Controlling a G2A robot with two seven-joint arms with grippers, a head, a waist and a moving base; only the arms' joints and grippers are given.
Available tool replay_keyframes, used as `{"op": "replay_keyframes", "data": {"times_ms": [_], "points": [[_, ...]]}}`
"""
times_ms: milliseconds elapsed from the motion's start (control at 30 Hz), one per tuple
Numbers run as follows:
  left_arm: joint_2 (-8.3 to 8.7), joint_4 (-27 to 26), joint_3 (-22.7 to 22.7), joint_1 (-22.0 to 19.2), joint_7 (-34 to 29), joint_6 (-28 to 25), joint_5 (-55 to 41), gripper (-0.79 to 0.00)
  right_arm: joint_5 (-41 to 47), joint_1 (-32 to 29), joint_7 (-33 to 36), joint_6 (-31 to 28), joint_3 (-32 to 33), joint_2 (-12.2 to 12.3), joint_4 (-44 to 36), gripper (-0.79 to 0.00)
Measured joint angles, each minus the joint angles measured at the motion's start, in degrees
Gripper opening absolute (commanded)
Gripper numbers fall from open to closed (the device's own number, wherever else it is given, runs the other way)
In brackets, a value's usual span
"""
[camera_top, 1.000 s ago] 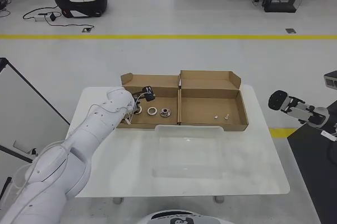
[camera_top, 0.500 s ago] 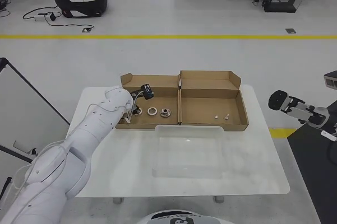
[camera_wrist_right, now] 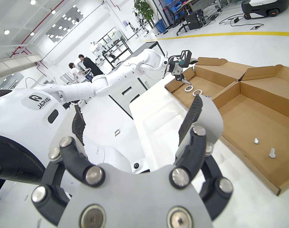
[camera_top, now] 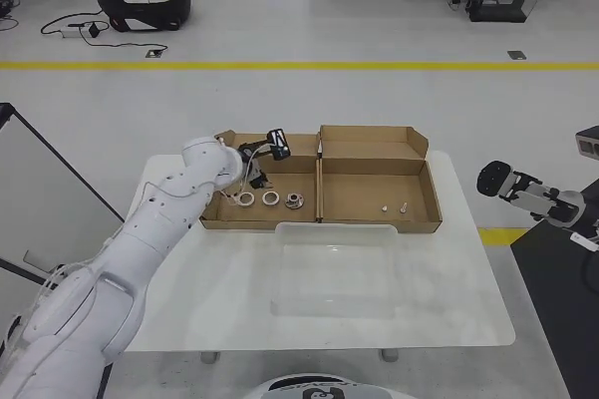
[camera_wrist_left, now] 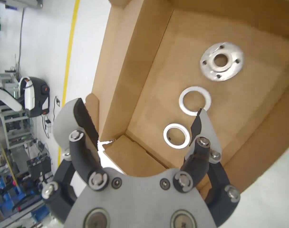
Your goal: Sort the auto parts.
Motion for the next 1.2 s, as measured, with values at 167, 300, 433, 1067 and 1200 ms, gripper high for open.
{"op": "replay_keyframes", "data": {"times_ms": [167,300,433,1067,1200], "points": [[3.34,-12.66,-6.61,6.57,1.35,-3.69,-0.42,0.0,0.0,0.0,0.0,0.0,0.0,0.0,0.0,0.0],[5.79,-22.88,-13.09,12.71,2.84,-6.95,-2.3,0.0,0.0,0.0,0.0,0.0,0.0,0.0,0.0,0.0],[7.49,-30.61,-19.09,18.12,5.24,-9.73,-5.99,0.0,0.0,0.0,0.0,0.0,0.0,0.0,0.0,0.0],[13.25,-48.64,-48.66,38.03,9.59,-19.97,-20.73,0.0,0.0,0.0,0.0,0.0,0.0,0.0,0.0,0.0],[14.01,-49.55,-53.36,41.03,10.19,-19.94,-23.86,0.0,0.0,0.0,0.0,0.0,0.0,0.0,0.0,0.0]]}}
